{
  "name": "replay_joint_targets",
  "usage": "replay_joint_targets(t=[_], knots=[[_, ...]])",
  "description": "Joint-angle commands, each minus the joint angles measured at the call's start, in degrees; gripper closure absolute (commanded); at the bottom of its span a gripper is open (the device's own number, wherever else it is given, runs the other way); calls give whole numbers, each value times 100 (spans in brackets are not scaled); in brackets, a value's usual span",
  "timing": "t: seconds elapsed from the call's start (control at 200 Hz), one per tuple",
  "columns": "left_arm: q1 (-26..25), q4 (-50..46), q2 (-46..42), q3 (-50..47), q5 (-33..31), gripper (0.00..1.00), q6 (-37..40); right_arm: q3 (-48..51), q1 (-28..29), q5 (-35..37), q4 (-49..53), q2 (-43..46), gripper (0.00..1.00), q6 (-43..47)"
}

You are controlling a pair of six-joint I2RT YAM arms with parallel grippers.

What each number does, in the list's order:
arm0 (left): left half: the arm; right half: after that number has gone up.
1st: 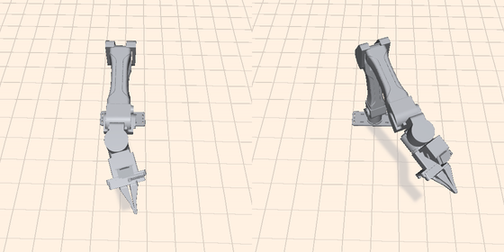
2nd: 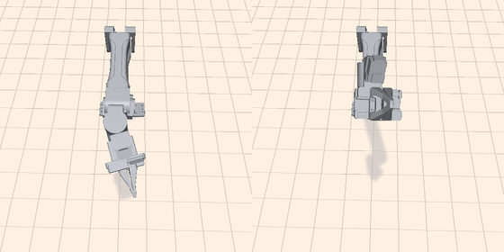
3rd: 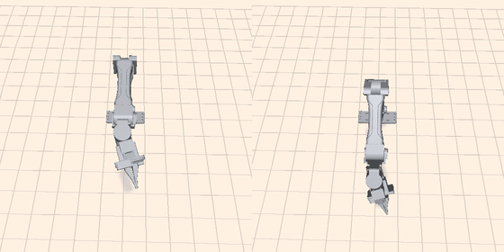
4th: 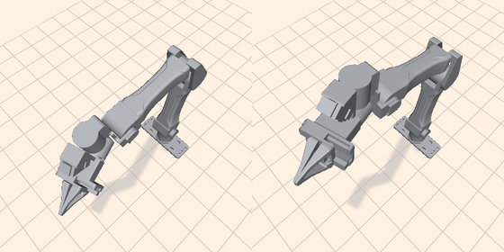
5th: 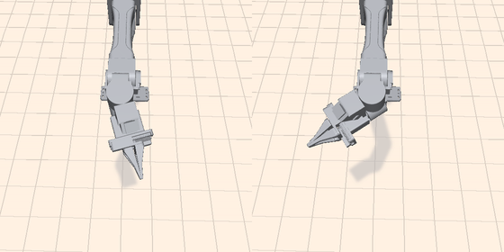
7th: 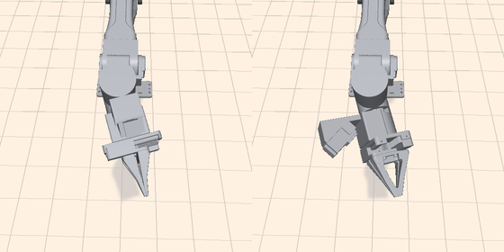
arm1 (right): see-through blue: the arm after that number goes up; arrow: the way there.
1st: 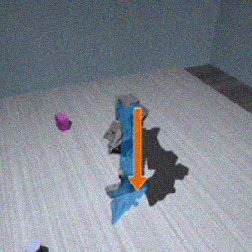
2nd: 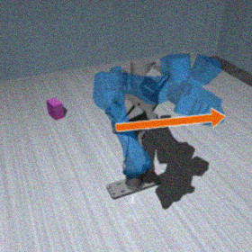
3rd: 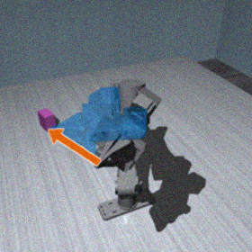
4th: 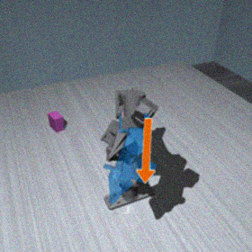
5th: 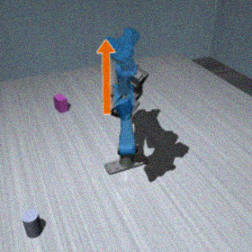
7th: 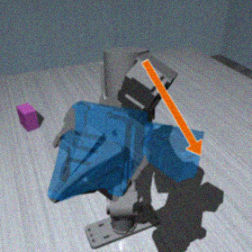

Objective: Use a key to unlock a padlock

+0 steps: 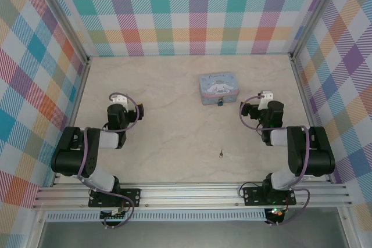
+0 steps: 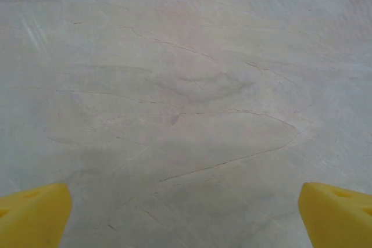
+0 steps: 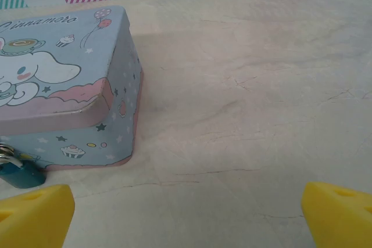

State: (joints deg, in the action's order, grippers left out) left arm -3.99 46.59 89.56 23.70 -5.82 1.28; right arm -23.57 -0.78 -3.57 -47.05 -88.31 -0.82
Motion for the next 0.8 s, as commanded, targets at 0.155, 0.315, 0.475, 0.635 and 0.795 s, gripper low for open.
replay_joint_targets(t=[0.155,0.315,0.475,0.635,0.795], knots=[[29,-9,18,31,2,0,-3,19,-34,-65,-94,25,0,-54],[30,-4,18,29,-2,0,-5,19,-38,-65,-85,25,0,-57],[24,-6,16,36,-1,0,-7,12,-41,-66,-85,25,0,-52],[29,30,3,6,11,0,-7,19,-37,-65,-85,25,0,-53],[29,-230,-442,-37,-165,0,-86,-6,-37,152,98,191,0,-141]])
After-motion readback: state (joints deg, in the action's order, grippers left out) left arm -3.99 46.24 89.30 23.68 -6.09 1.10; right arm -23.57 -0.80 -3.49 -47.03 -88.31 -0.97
